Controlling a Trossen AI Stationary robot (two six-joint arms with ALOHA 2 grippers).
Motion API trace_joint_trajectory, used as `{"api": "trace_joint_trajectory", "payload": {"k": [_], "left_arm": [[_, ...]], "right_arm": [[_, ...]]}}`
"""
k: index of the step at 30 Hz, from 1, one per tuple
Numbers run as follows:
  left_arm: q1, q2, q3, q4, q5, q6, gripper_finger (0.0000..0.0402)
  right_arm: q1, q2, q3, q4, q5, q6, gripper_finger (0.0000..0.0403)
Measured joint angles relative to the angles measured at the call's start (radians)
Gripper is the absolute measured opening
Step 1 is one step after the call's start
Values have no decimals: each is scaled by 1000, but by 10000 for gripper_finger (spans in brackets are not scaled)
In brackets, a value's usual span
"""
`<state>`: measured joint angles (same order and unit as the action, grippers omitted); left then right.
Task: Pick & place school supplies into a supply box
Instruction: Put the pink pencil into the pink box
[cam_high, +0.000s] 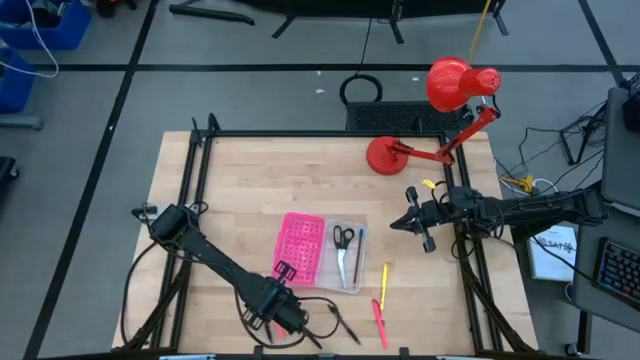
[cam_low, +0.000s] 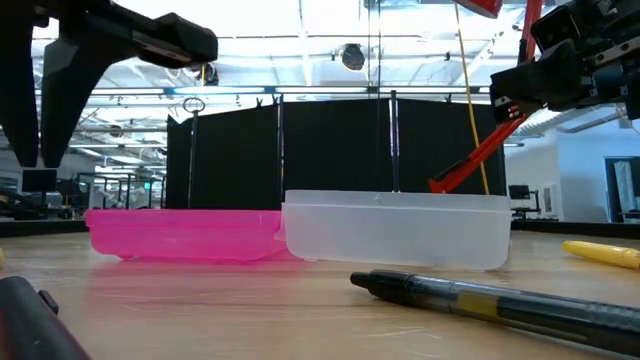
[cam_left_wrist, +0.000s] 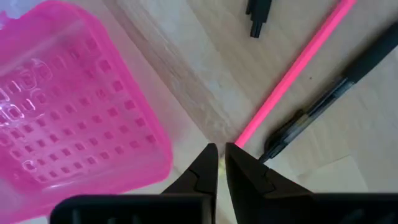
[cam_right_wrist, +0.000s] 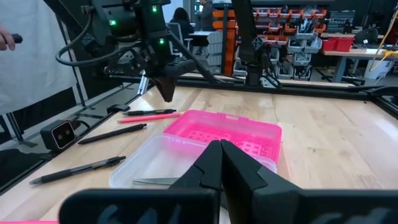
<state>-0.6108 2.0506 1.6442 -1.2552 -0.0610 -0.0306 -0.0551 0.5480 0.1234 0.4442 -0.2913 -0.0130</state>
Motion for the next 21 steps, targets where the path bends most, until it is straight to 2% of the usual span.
{"api": "trace_joint_trajectory", "payload": {"k": [4,9,13,16,21], "left_arm": [[-6,0,-41,12,-2,21,75],[-19,0,-121,72,12,26,141],[-42,1,-138,75,9,47,184],[-66,1,-137,79,8,97,194],[-66,0,-168,72,-5,139,182]], "right_arm": [[0,0,0,0,0,1,0],[0,2,0,-2,2,1,0],[0,3,0,-9,2,30,0],[0,3,0,-10,2,42,0],[0,3,0,-8,2,52,0]]}}
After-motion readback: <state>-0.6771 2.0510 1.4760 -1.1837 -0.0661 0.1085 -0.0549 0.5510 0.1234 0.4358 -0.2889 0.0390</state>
